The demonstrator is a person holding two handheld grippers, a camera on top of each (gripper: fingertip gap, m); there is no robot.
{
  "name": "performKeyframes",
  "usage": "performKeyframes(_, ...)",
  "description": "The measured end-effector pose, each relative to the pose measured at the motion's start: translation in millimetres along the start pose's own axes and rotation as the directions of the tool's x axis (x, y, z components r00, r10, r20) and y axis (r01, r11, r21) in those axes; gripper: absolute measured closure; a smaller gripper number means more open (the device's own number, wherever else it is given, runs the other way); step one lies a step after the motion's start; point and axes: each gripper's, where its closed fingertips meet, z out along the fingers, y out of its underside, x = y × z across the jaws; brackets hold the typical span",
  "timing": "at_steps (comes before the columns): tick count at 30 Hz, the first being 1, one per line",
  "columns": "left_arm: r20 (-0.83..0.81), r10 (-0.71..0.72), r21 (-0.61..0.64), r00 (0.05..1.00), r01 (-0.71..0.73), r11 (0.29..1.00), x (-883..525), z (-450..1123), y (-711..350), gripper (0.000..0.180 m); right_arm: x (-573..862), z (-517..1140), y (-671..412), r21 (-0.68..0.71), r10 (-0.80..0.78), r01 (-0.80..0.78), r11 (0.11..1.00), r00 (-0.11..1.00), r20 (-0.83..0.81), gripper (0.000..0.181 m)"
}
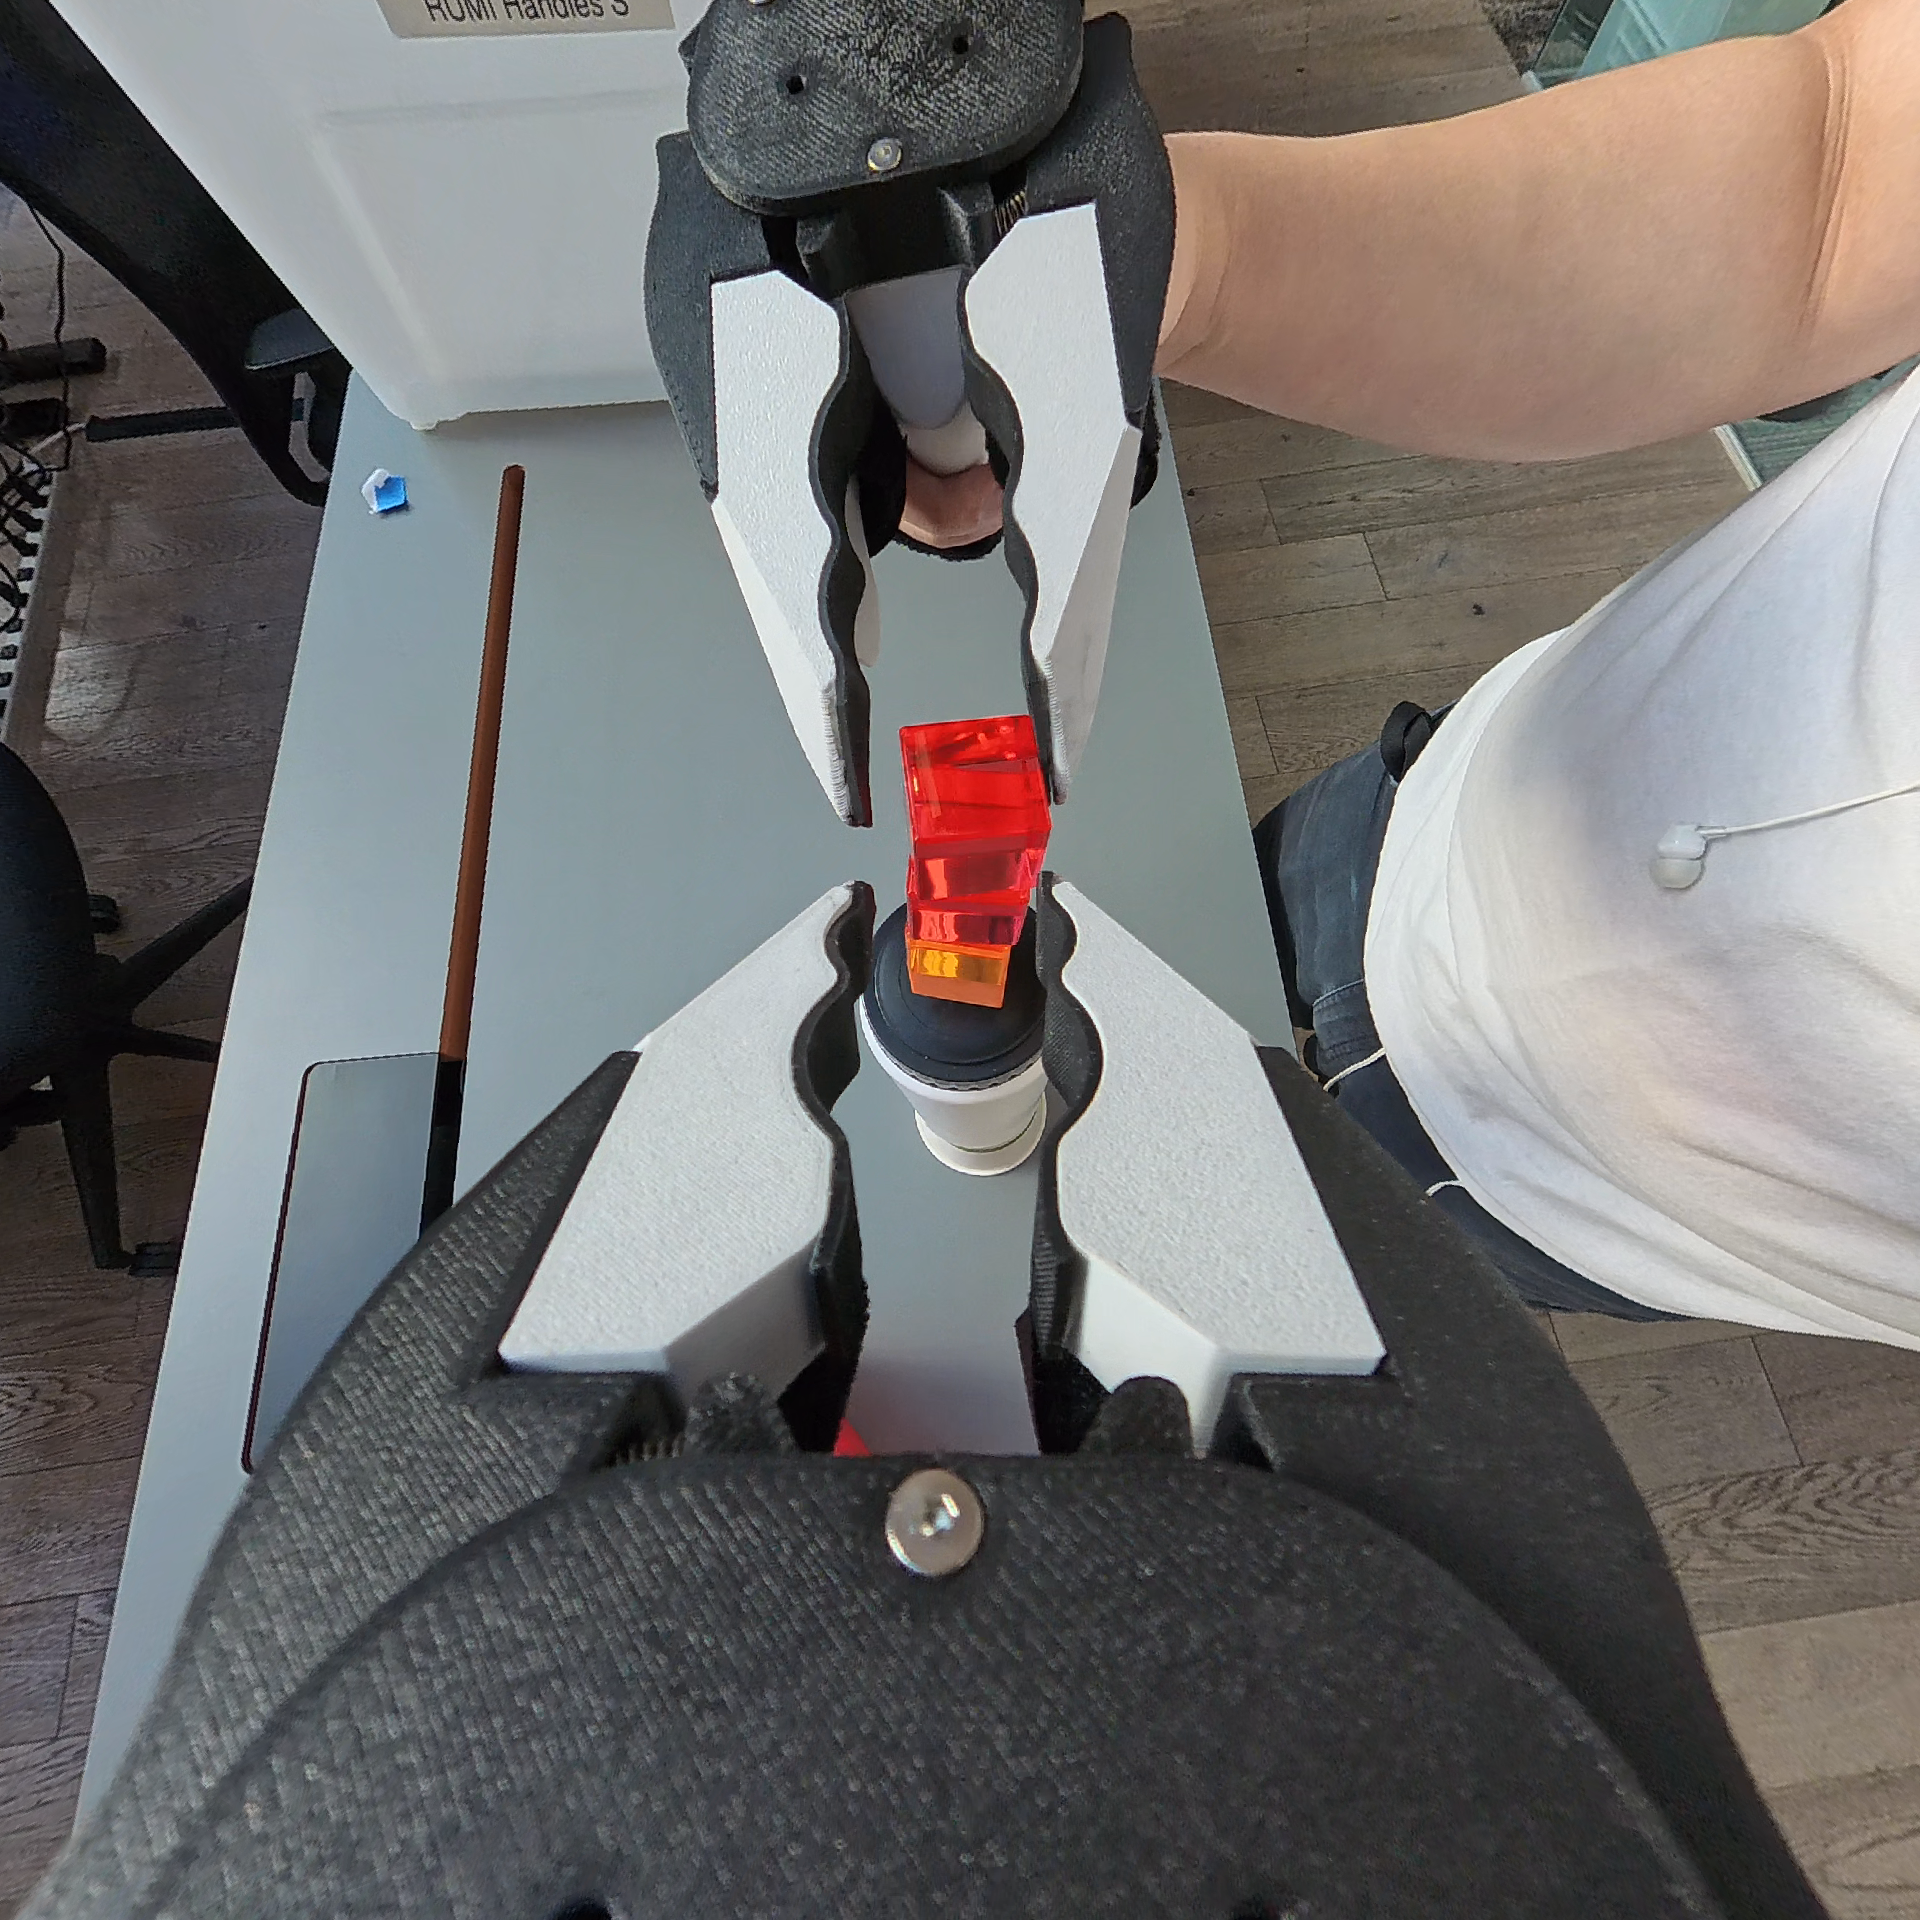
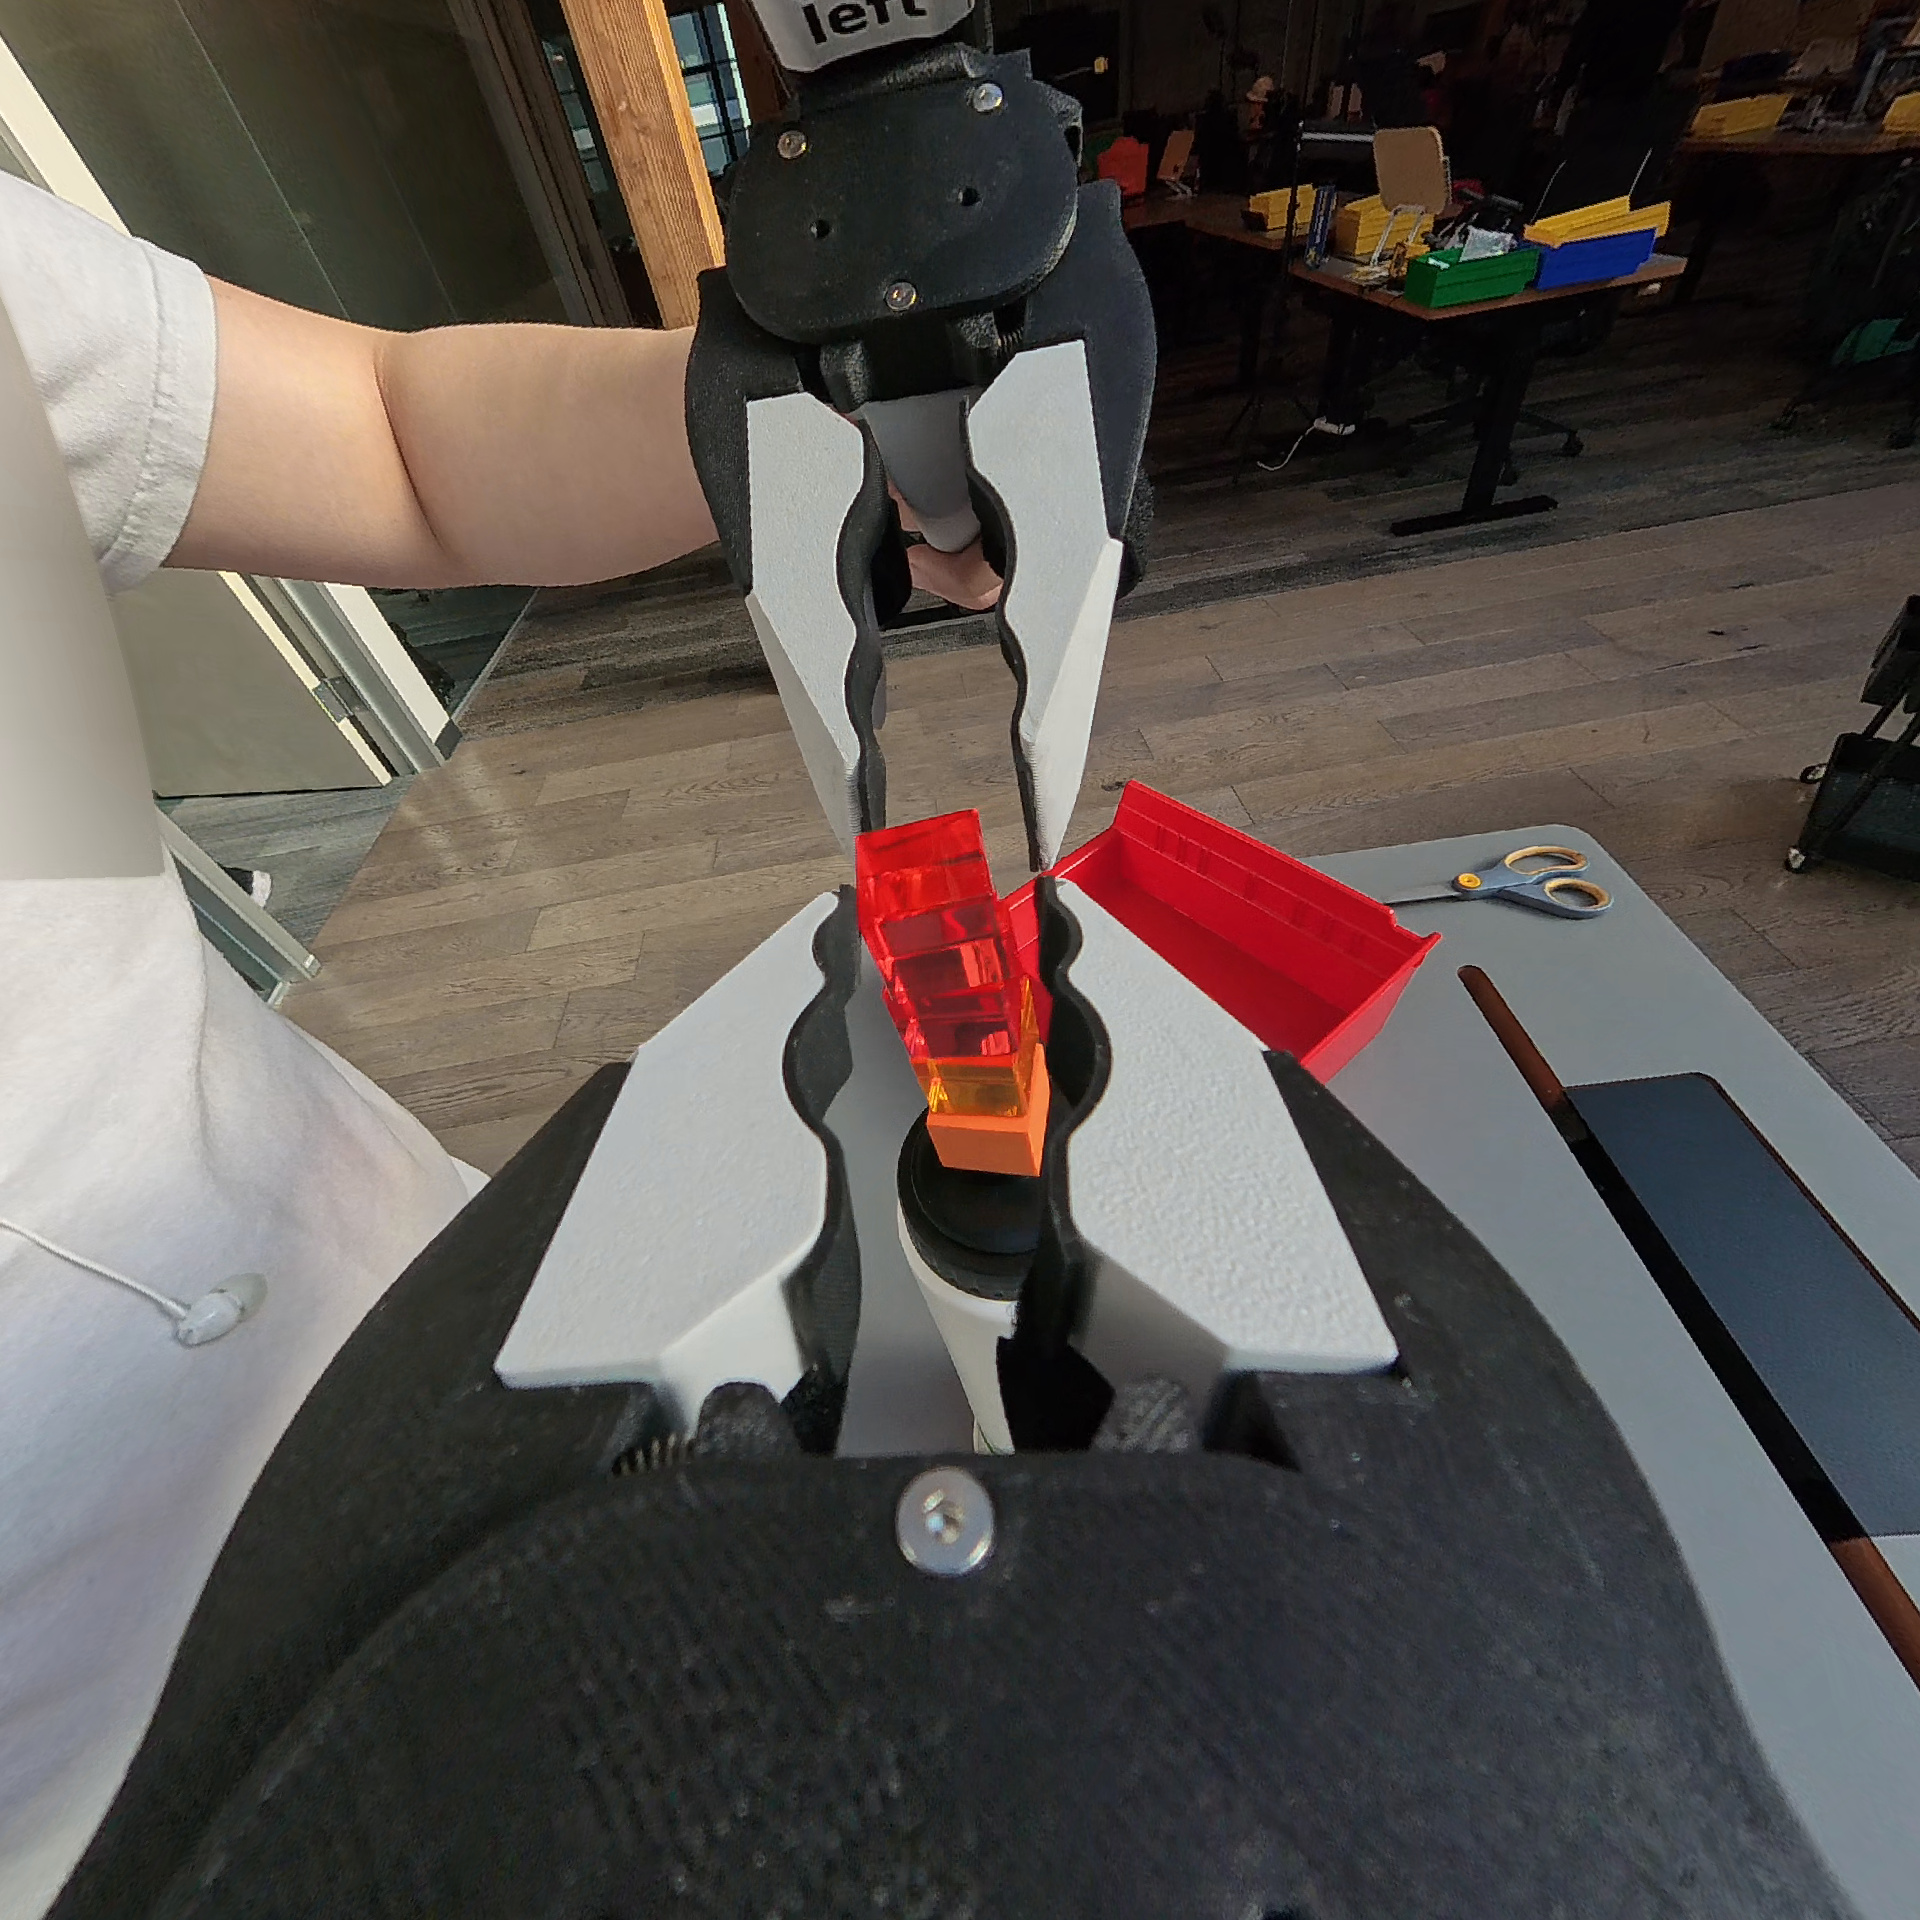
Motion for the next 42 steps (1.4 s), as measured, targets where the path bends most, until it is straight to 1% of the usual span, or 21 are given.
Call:
performKeyframes(17, -0.019, -0.009, 0.005, 1.0, 0.009, 1.0, 4, 2, 0, 0.15, -4, 2, 0, 0.007, -0.004, 0.004, 1.0, 1.0, 0.02, 0.145)
performKeyframes(22, -0.028, -0.009, 0.02, 1.0, 0.009, 1.0, 6, 2, -2, 0.15, -7, 1, -4, 0.023, -0.004, 0.004, 1.0, 0.999, 0.038, 0.155)
performKeyframes(29, -0.025, -0.001, 0.031, 1.0, 0.002, 1.0, 8, 1, -5, 0.15, -7, 1, -5, 0.025, -0.004, 0.004, 1.0, 0.999, 0.034, 0.157)
performKeyframes(39, -0.017, -0.017, 0.008, 1.0, 0.017, 1.0, 6, 10, 2, 0.138, -7, 1, -5, 0.028, 0.0, -0.001, 1.0, 1.0, 0.028, 0.157)
performKeyframes(42, -0.018, -0.02, -0.005, 1.0, 0.019, 1.0, 6, 14, 6, 0.139, -7, 1, -4, 0.028, 0.001, -0.002, 1.0, 1.0, 0.027, 0.157)
